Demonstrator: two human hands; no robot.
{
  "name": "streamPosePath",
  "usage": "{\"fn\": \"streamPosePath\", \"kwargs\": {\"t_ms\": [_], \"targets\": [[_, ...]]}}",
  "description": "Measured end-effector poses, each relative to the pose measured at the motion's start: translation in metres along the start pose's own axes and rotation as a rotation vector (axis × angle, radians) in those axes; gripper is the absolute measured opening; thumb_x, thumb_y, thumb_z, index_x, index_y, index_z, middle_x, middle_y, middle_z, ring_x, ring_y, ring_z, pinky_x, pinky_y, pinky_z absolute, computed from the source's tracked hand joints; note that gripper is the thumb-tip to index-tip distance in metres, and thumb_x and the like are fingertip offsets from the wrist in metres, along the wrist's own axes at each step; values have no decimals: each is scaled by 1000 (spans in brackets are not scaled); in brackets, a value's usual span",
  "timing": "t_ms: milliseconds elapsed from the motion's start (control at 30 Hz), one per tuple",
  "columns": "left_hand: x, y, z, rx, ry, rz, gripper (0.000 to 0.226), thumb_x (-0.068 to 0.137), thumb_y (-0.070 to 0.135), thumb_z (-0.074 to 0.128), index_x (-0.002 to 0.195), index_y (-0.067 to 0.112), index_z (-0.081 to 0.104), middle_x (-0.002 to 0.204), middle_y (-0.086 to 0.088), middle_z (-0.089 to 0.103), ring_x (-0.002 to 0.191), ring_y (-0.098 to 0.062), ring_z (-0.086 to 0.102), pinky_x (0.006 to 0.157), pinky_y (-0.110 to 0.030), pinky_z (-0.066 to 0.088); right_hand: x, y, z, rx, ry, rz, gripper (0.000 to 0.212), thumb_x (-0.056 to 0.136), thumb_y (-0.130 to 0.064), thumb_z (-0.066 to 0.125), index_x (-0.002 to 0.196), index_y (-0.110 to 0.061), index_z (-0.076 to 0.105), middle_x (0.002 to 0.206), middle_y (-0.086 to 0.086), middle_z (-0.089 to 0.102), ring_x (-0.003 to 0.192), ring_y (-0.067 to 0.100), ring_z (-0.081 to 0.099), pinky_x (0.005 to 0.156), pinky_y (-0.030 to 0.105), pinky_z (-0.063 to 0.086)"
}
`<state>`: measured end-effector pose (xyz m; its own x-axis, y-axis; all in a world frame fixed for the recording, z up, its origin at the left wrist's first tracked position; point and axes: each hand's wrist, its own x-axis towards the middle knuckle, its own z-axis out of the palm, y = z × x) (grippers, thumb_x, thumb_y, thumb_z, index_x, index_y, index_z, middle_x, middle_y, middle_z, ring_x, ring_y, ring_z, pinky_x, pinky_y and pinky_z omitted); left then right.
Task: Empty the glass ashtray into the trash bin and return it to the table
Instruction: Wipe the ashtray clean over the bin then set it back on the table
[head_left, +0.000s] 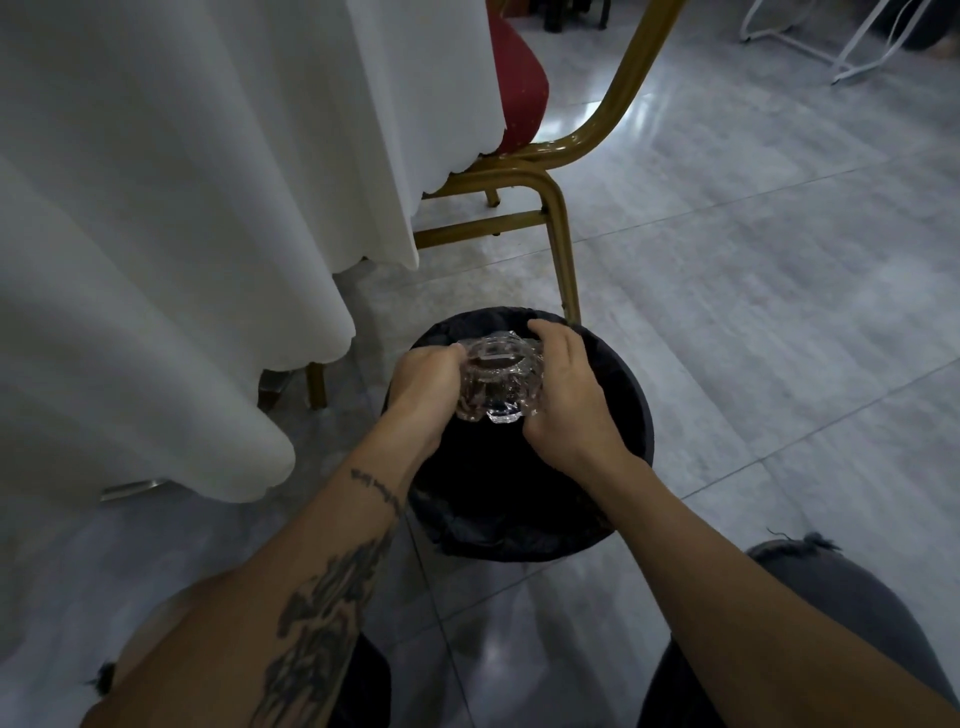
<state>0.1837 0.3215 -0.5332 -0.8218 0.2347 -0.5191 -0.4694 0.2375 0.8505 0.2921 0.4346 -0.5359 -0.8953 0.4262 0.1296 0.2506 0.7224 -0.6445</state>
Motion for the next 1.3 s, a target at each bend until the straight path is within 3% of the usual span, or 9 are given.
{"fn": "streamPosePath", "kwargs": {"t_ms": [167,267,367,800,933,1000,1133,1200,1300], "targets": [[-15,5,7,86,-23,176,29,89,32,53,72,37,75,90,-1,74,93,-29,71,93,-53,57,-1,6,-10,-81,-212,5,93,79,-13,75,157,-18,25,156,7,35,131,33,51,109,44,46],[-23,-5,8,197,-38,257,42,100,33,45,136,17,61,130,-2,65,120,-21,60,110,-43,45,-4,13,-11,-141,-226,-47,101,73,-13,77,158,-17,22,153,11,34,130,34,50,103,41,49],[-24,-20,7,193,-43,298,60,96,39,41,152,16,44,151,-7,52,137,-22,51,116,-47,40,-5,18,-10,-231,-194,-137,104,68,-18,75,157,-15,21,145,15,34,127,35,45,91,42,56],[-26,-22,7,171,-77,308,48,104,25,44,152,22,44,154,-4,49,138,-22,49,116,-46,41,-3,30,-3,-318,-131,-184,108,61,-13,77,154,-16,22,137,14,35,116,32,46,64,29,46],[-25,-13,8,205,-89,269,50,102,31,47,150,21,46,150,-5,53,134,-22,53,114,-45,43,-3,33,-5,-183,-153,-142,98,67,-25,74,152,-19,25,132,10,39,115,30,49,77,38,54],[-23,-8,5,219,-93,262,44,99,37,48,140,22,58,140,-4,61,127,-22,58,111,-46,45,-2,31,-8,-33,-153,-79,82,73,-34,74,144,-22,34,126,6,46,108,25,54,84,37,52],[-13,-2,-2,249,-122,264,35,91,55,43,79,38,72,103,3,74,107,-21,67,105,-50,49,7,31,-17,264,-268,231,50,85,-46,73,124,-23,50,110,4,64,92,22,66,77,33,54],[-6,-1,-7,259,-176,238,43,81,70,39,75,46,74,107,1,75,109,-24,67,107,-52,47,9,32,-24,469,-334,371,36,91,-46,68,116,-21,57,108,8,69,93,30,72,81,45,62],[-1,0,-12,316,-219,203,41,74,75,40,75,52,74,105,0,78,106,-27,70,105,-54,48,10,31,-31,699,-323,480,32,100,-43,57,103,-13,66,111,11,71,102,26,70,69,42,64]]}}
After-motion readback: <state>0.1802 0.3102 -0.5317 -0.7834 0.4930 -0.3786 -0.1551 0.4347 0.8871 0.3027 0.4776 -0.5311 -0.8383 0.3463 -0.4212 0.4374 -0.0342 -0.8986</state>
